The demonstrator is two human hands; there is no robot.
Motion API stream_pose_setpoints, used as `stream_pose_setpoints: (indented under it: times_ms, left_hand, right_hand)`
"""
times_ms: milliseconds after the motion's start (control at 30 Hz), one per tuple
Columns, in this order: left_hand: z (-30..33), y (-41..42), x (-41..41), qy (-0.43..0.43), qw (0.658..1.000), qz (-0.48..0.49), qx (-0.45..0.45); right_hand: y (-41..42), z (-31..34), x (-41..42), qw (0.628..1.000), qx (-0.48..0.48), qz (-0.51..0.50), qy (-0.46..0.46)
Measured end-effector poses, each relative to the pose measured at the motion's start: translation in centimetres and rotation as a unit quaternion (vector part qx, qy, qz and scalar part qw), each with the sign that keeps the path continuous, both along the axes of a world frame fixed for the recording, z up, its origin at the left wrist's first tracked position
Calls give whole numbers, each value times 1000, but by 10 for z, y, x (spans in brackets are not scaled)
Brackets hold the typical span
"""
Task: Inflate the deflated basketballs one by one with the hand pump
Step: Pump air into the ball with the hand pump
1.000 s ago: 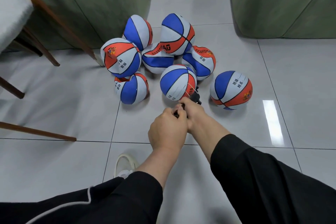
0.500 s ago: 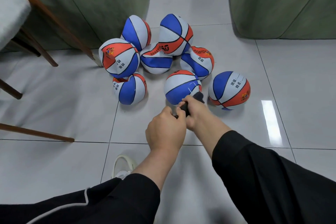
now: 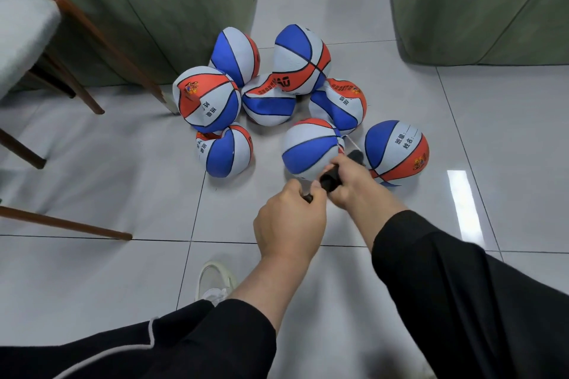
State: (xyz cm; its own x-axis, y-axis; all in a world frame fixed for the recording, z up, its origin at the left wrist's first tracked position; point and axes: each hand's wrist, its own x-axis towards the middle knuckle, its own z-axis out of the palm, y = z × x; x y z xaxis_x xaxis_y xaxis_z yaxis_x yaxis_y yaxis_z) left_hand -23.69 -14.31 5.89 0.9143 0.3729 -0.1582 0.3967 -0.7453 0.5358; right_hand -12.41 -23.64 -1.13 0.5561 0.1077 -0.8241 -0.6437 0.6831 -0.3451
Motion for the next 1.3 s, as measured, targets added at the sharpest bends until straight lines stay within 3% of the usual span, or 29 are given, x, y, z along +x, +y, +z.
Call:
stream_pose_setpoints:
  times_ms: [367, 733, 933, 1100, 1200, 1300]
  left_hand:
    - [-7, 2, 11, 0, 1000, 20, 16]
    - [-30, 4, 10, 5, 999, 36, -1]
    - [-36, 1, 4, 95, 995, -43, -5]
    - [-39, 8, 34, -11, 993, 8, -118]
    - [-46, 24, 82, 3, 996, -28, -85]
    - [-60, 36, 132, 52, 992, -112, -16]
  right_hand:
    - [22, 5, -17, 999, 29, -7, 13]
    - [31, 15, -36, 999, -17, 33, -12]
    - [11, -5, -38, 995, -87, 49, -9]
    - [-12, -10, -28, 973, -211, 72, -54]
    - [-25, -12, -20, 960, -258, 77, -78]
    - [-31, -17, -13, 964, -234, 81, -100]
